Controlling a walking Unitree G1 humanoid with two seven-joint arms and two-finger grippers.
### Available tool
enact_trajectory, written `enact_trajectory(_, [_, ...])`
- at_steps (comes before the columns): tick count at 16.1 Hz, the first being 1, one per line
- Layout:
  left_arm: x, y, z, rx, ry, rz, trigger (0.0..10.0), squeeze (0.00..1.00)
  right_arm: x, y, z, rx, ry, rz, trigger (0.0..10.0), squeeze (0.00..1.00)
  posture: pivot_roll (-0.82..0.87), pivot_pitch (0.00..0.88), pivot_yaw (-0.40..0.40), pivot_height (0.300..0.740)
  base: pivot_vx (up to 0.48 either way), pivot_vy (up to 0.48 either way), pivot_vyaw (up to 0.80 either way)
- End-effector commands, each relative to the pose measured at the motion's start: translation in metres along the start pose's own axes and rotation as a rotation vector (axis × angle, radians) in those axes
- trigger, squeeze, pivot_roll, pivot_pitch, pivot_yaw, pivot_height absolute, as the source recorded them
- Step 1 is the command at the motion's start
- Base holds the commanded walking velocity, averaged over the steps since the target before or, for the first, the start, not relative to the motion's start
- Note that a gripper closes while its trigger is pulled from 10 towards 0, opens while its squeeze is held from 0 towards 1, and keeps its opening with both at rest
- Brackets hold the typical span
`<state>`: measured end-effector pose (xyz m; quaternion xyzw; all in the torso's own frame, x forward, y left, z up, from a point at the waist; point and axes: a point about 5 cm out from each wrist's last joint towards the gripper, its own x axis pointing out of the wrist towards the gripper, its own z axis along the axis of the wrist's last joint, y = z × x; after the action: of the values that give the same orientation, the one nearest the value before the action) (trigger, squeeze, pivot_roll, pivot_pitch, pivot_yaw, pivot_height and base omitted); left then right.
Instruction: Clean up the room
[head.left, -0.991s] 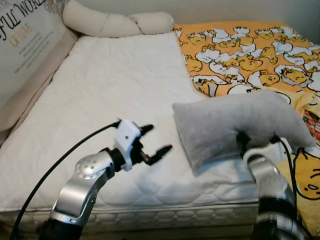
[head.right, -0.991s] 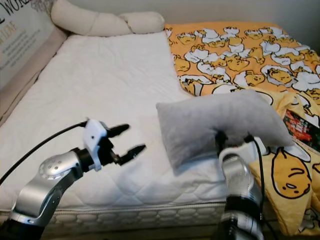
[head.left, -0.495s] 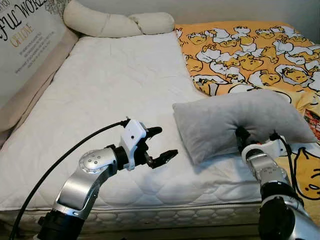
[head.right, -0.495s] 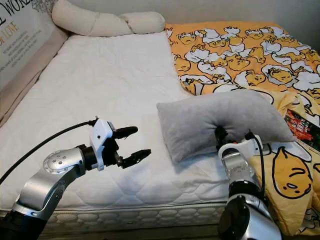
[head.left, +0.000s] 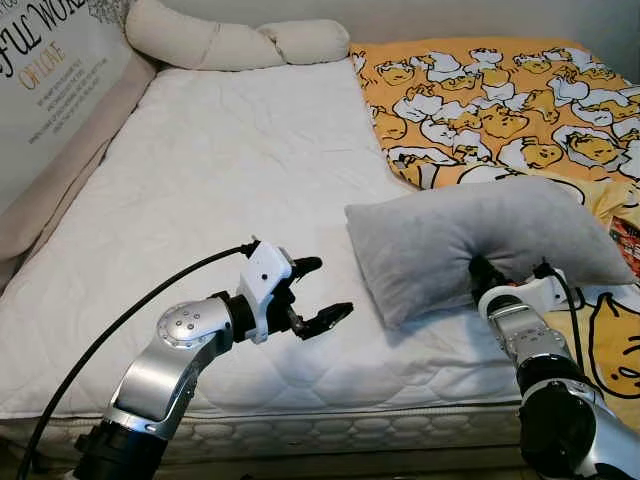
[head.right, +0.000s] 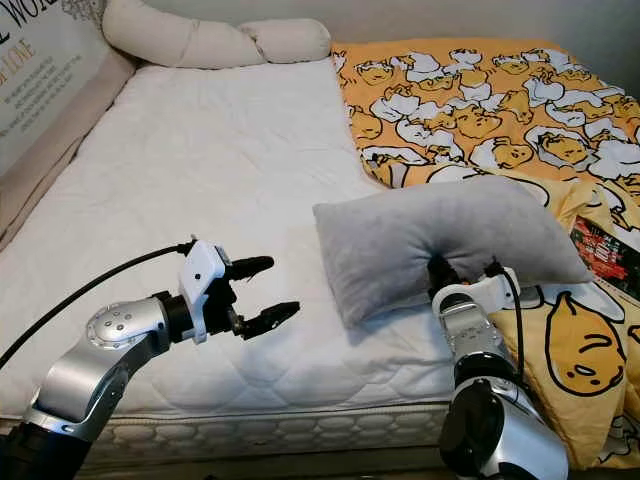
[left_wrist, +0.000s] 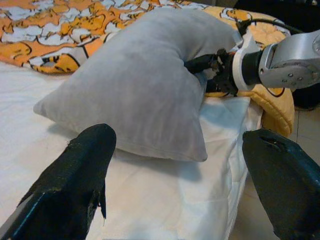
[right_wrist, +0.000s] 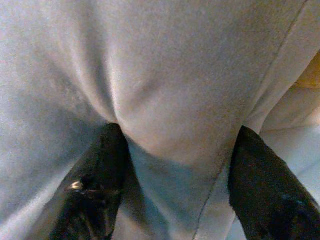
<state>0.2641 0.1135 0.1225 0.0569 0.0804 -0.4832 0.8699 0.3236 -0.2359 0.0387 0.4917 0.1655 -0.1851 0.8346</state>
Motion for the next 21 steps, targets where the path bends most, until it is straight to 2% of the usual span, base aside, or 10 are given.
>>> enact_trajectory(1, [0.000,0.000,-0.001,0.019,0.016,-0.003,10.0,0.00,0.002,0.005,-0.001,-0.011,0.013,0.009,0.0,0.00,-0.07,0.000,0.038,0.740,0.000,0.000,0.00])
enact_trajectory(14, [-0.006,0.008,-0.011,-0.007,0.055,0.053,10.0,0.00,0.002,0.004,0.008,-0.023,-0.008,-0.039,0.0,0.00,-0.08,0.000,0.040,0.740,0.000,0.000,0.00])
enact_trajectory(15, [-0.007,0.010,-0.010,-0.003,0.056,0.072,10.0,0.00,0.003,0.005,0.010,-0.050,-0.019,-0.041,0.0,0.00,-0.08,0.000,0.043,0.740,0.000,0.000,0.00])
enact_trajectory(19, [-0.016,0.028,-0.003,0.002,-0.001,0.236,10.0,0.00,0.005,0.026,0.020,-0.192,-0.063,0.021,0.0,0.00,-0.08,0.000,0.045,0.740,0.000,0.000,0.00])
enact_trajectory(20, [-0.021,0.033,-0.001,0.002,-0.003,0.267,10.0,0.00,0.007,0.047,0.029,-0.237,-0.100,0.072,0.0,0.00,-0.08,0.000,0.045,0.740,0.000,0.000,0.00])
enact_trajectory(21, [-0.024,0.034,-0.001,0.003,-0.003,0.269,10.0,0.00,0.008,0.057,0.033,-0.236,-0.117,0.097,0.0,0.00,-0.07,0.000,0.042,0.740,0.000,0.000,0.00])
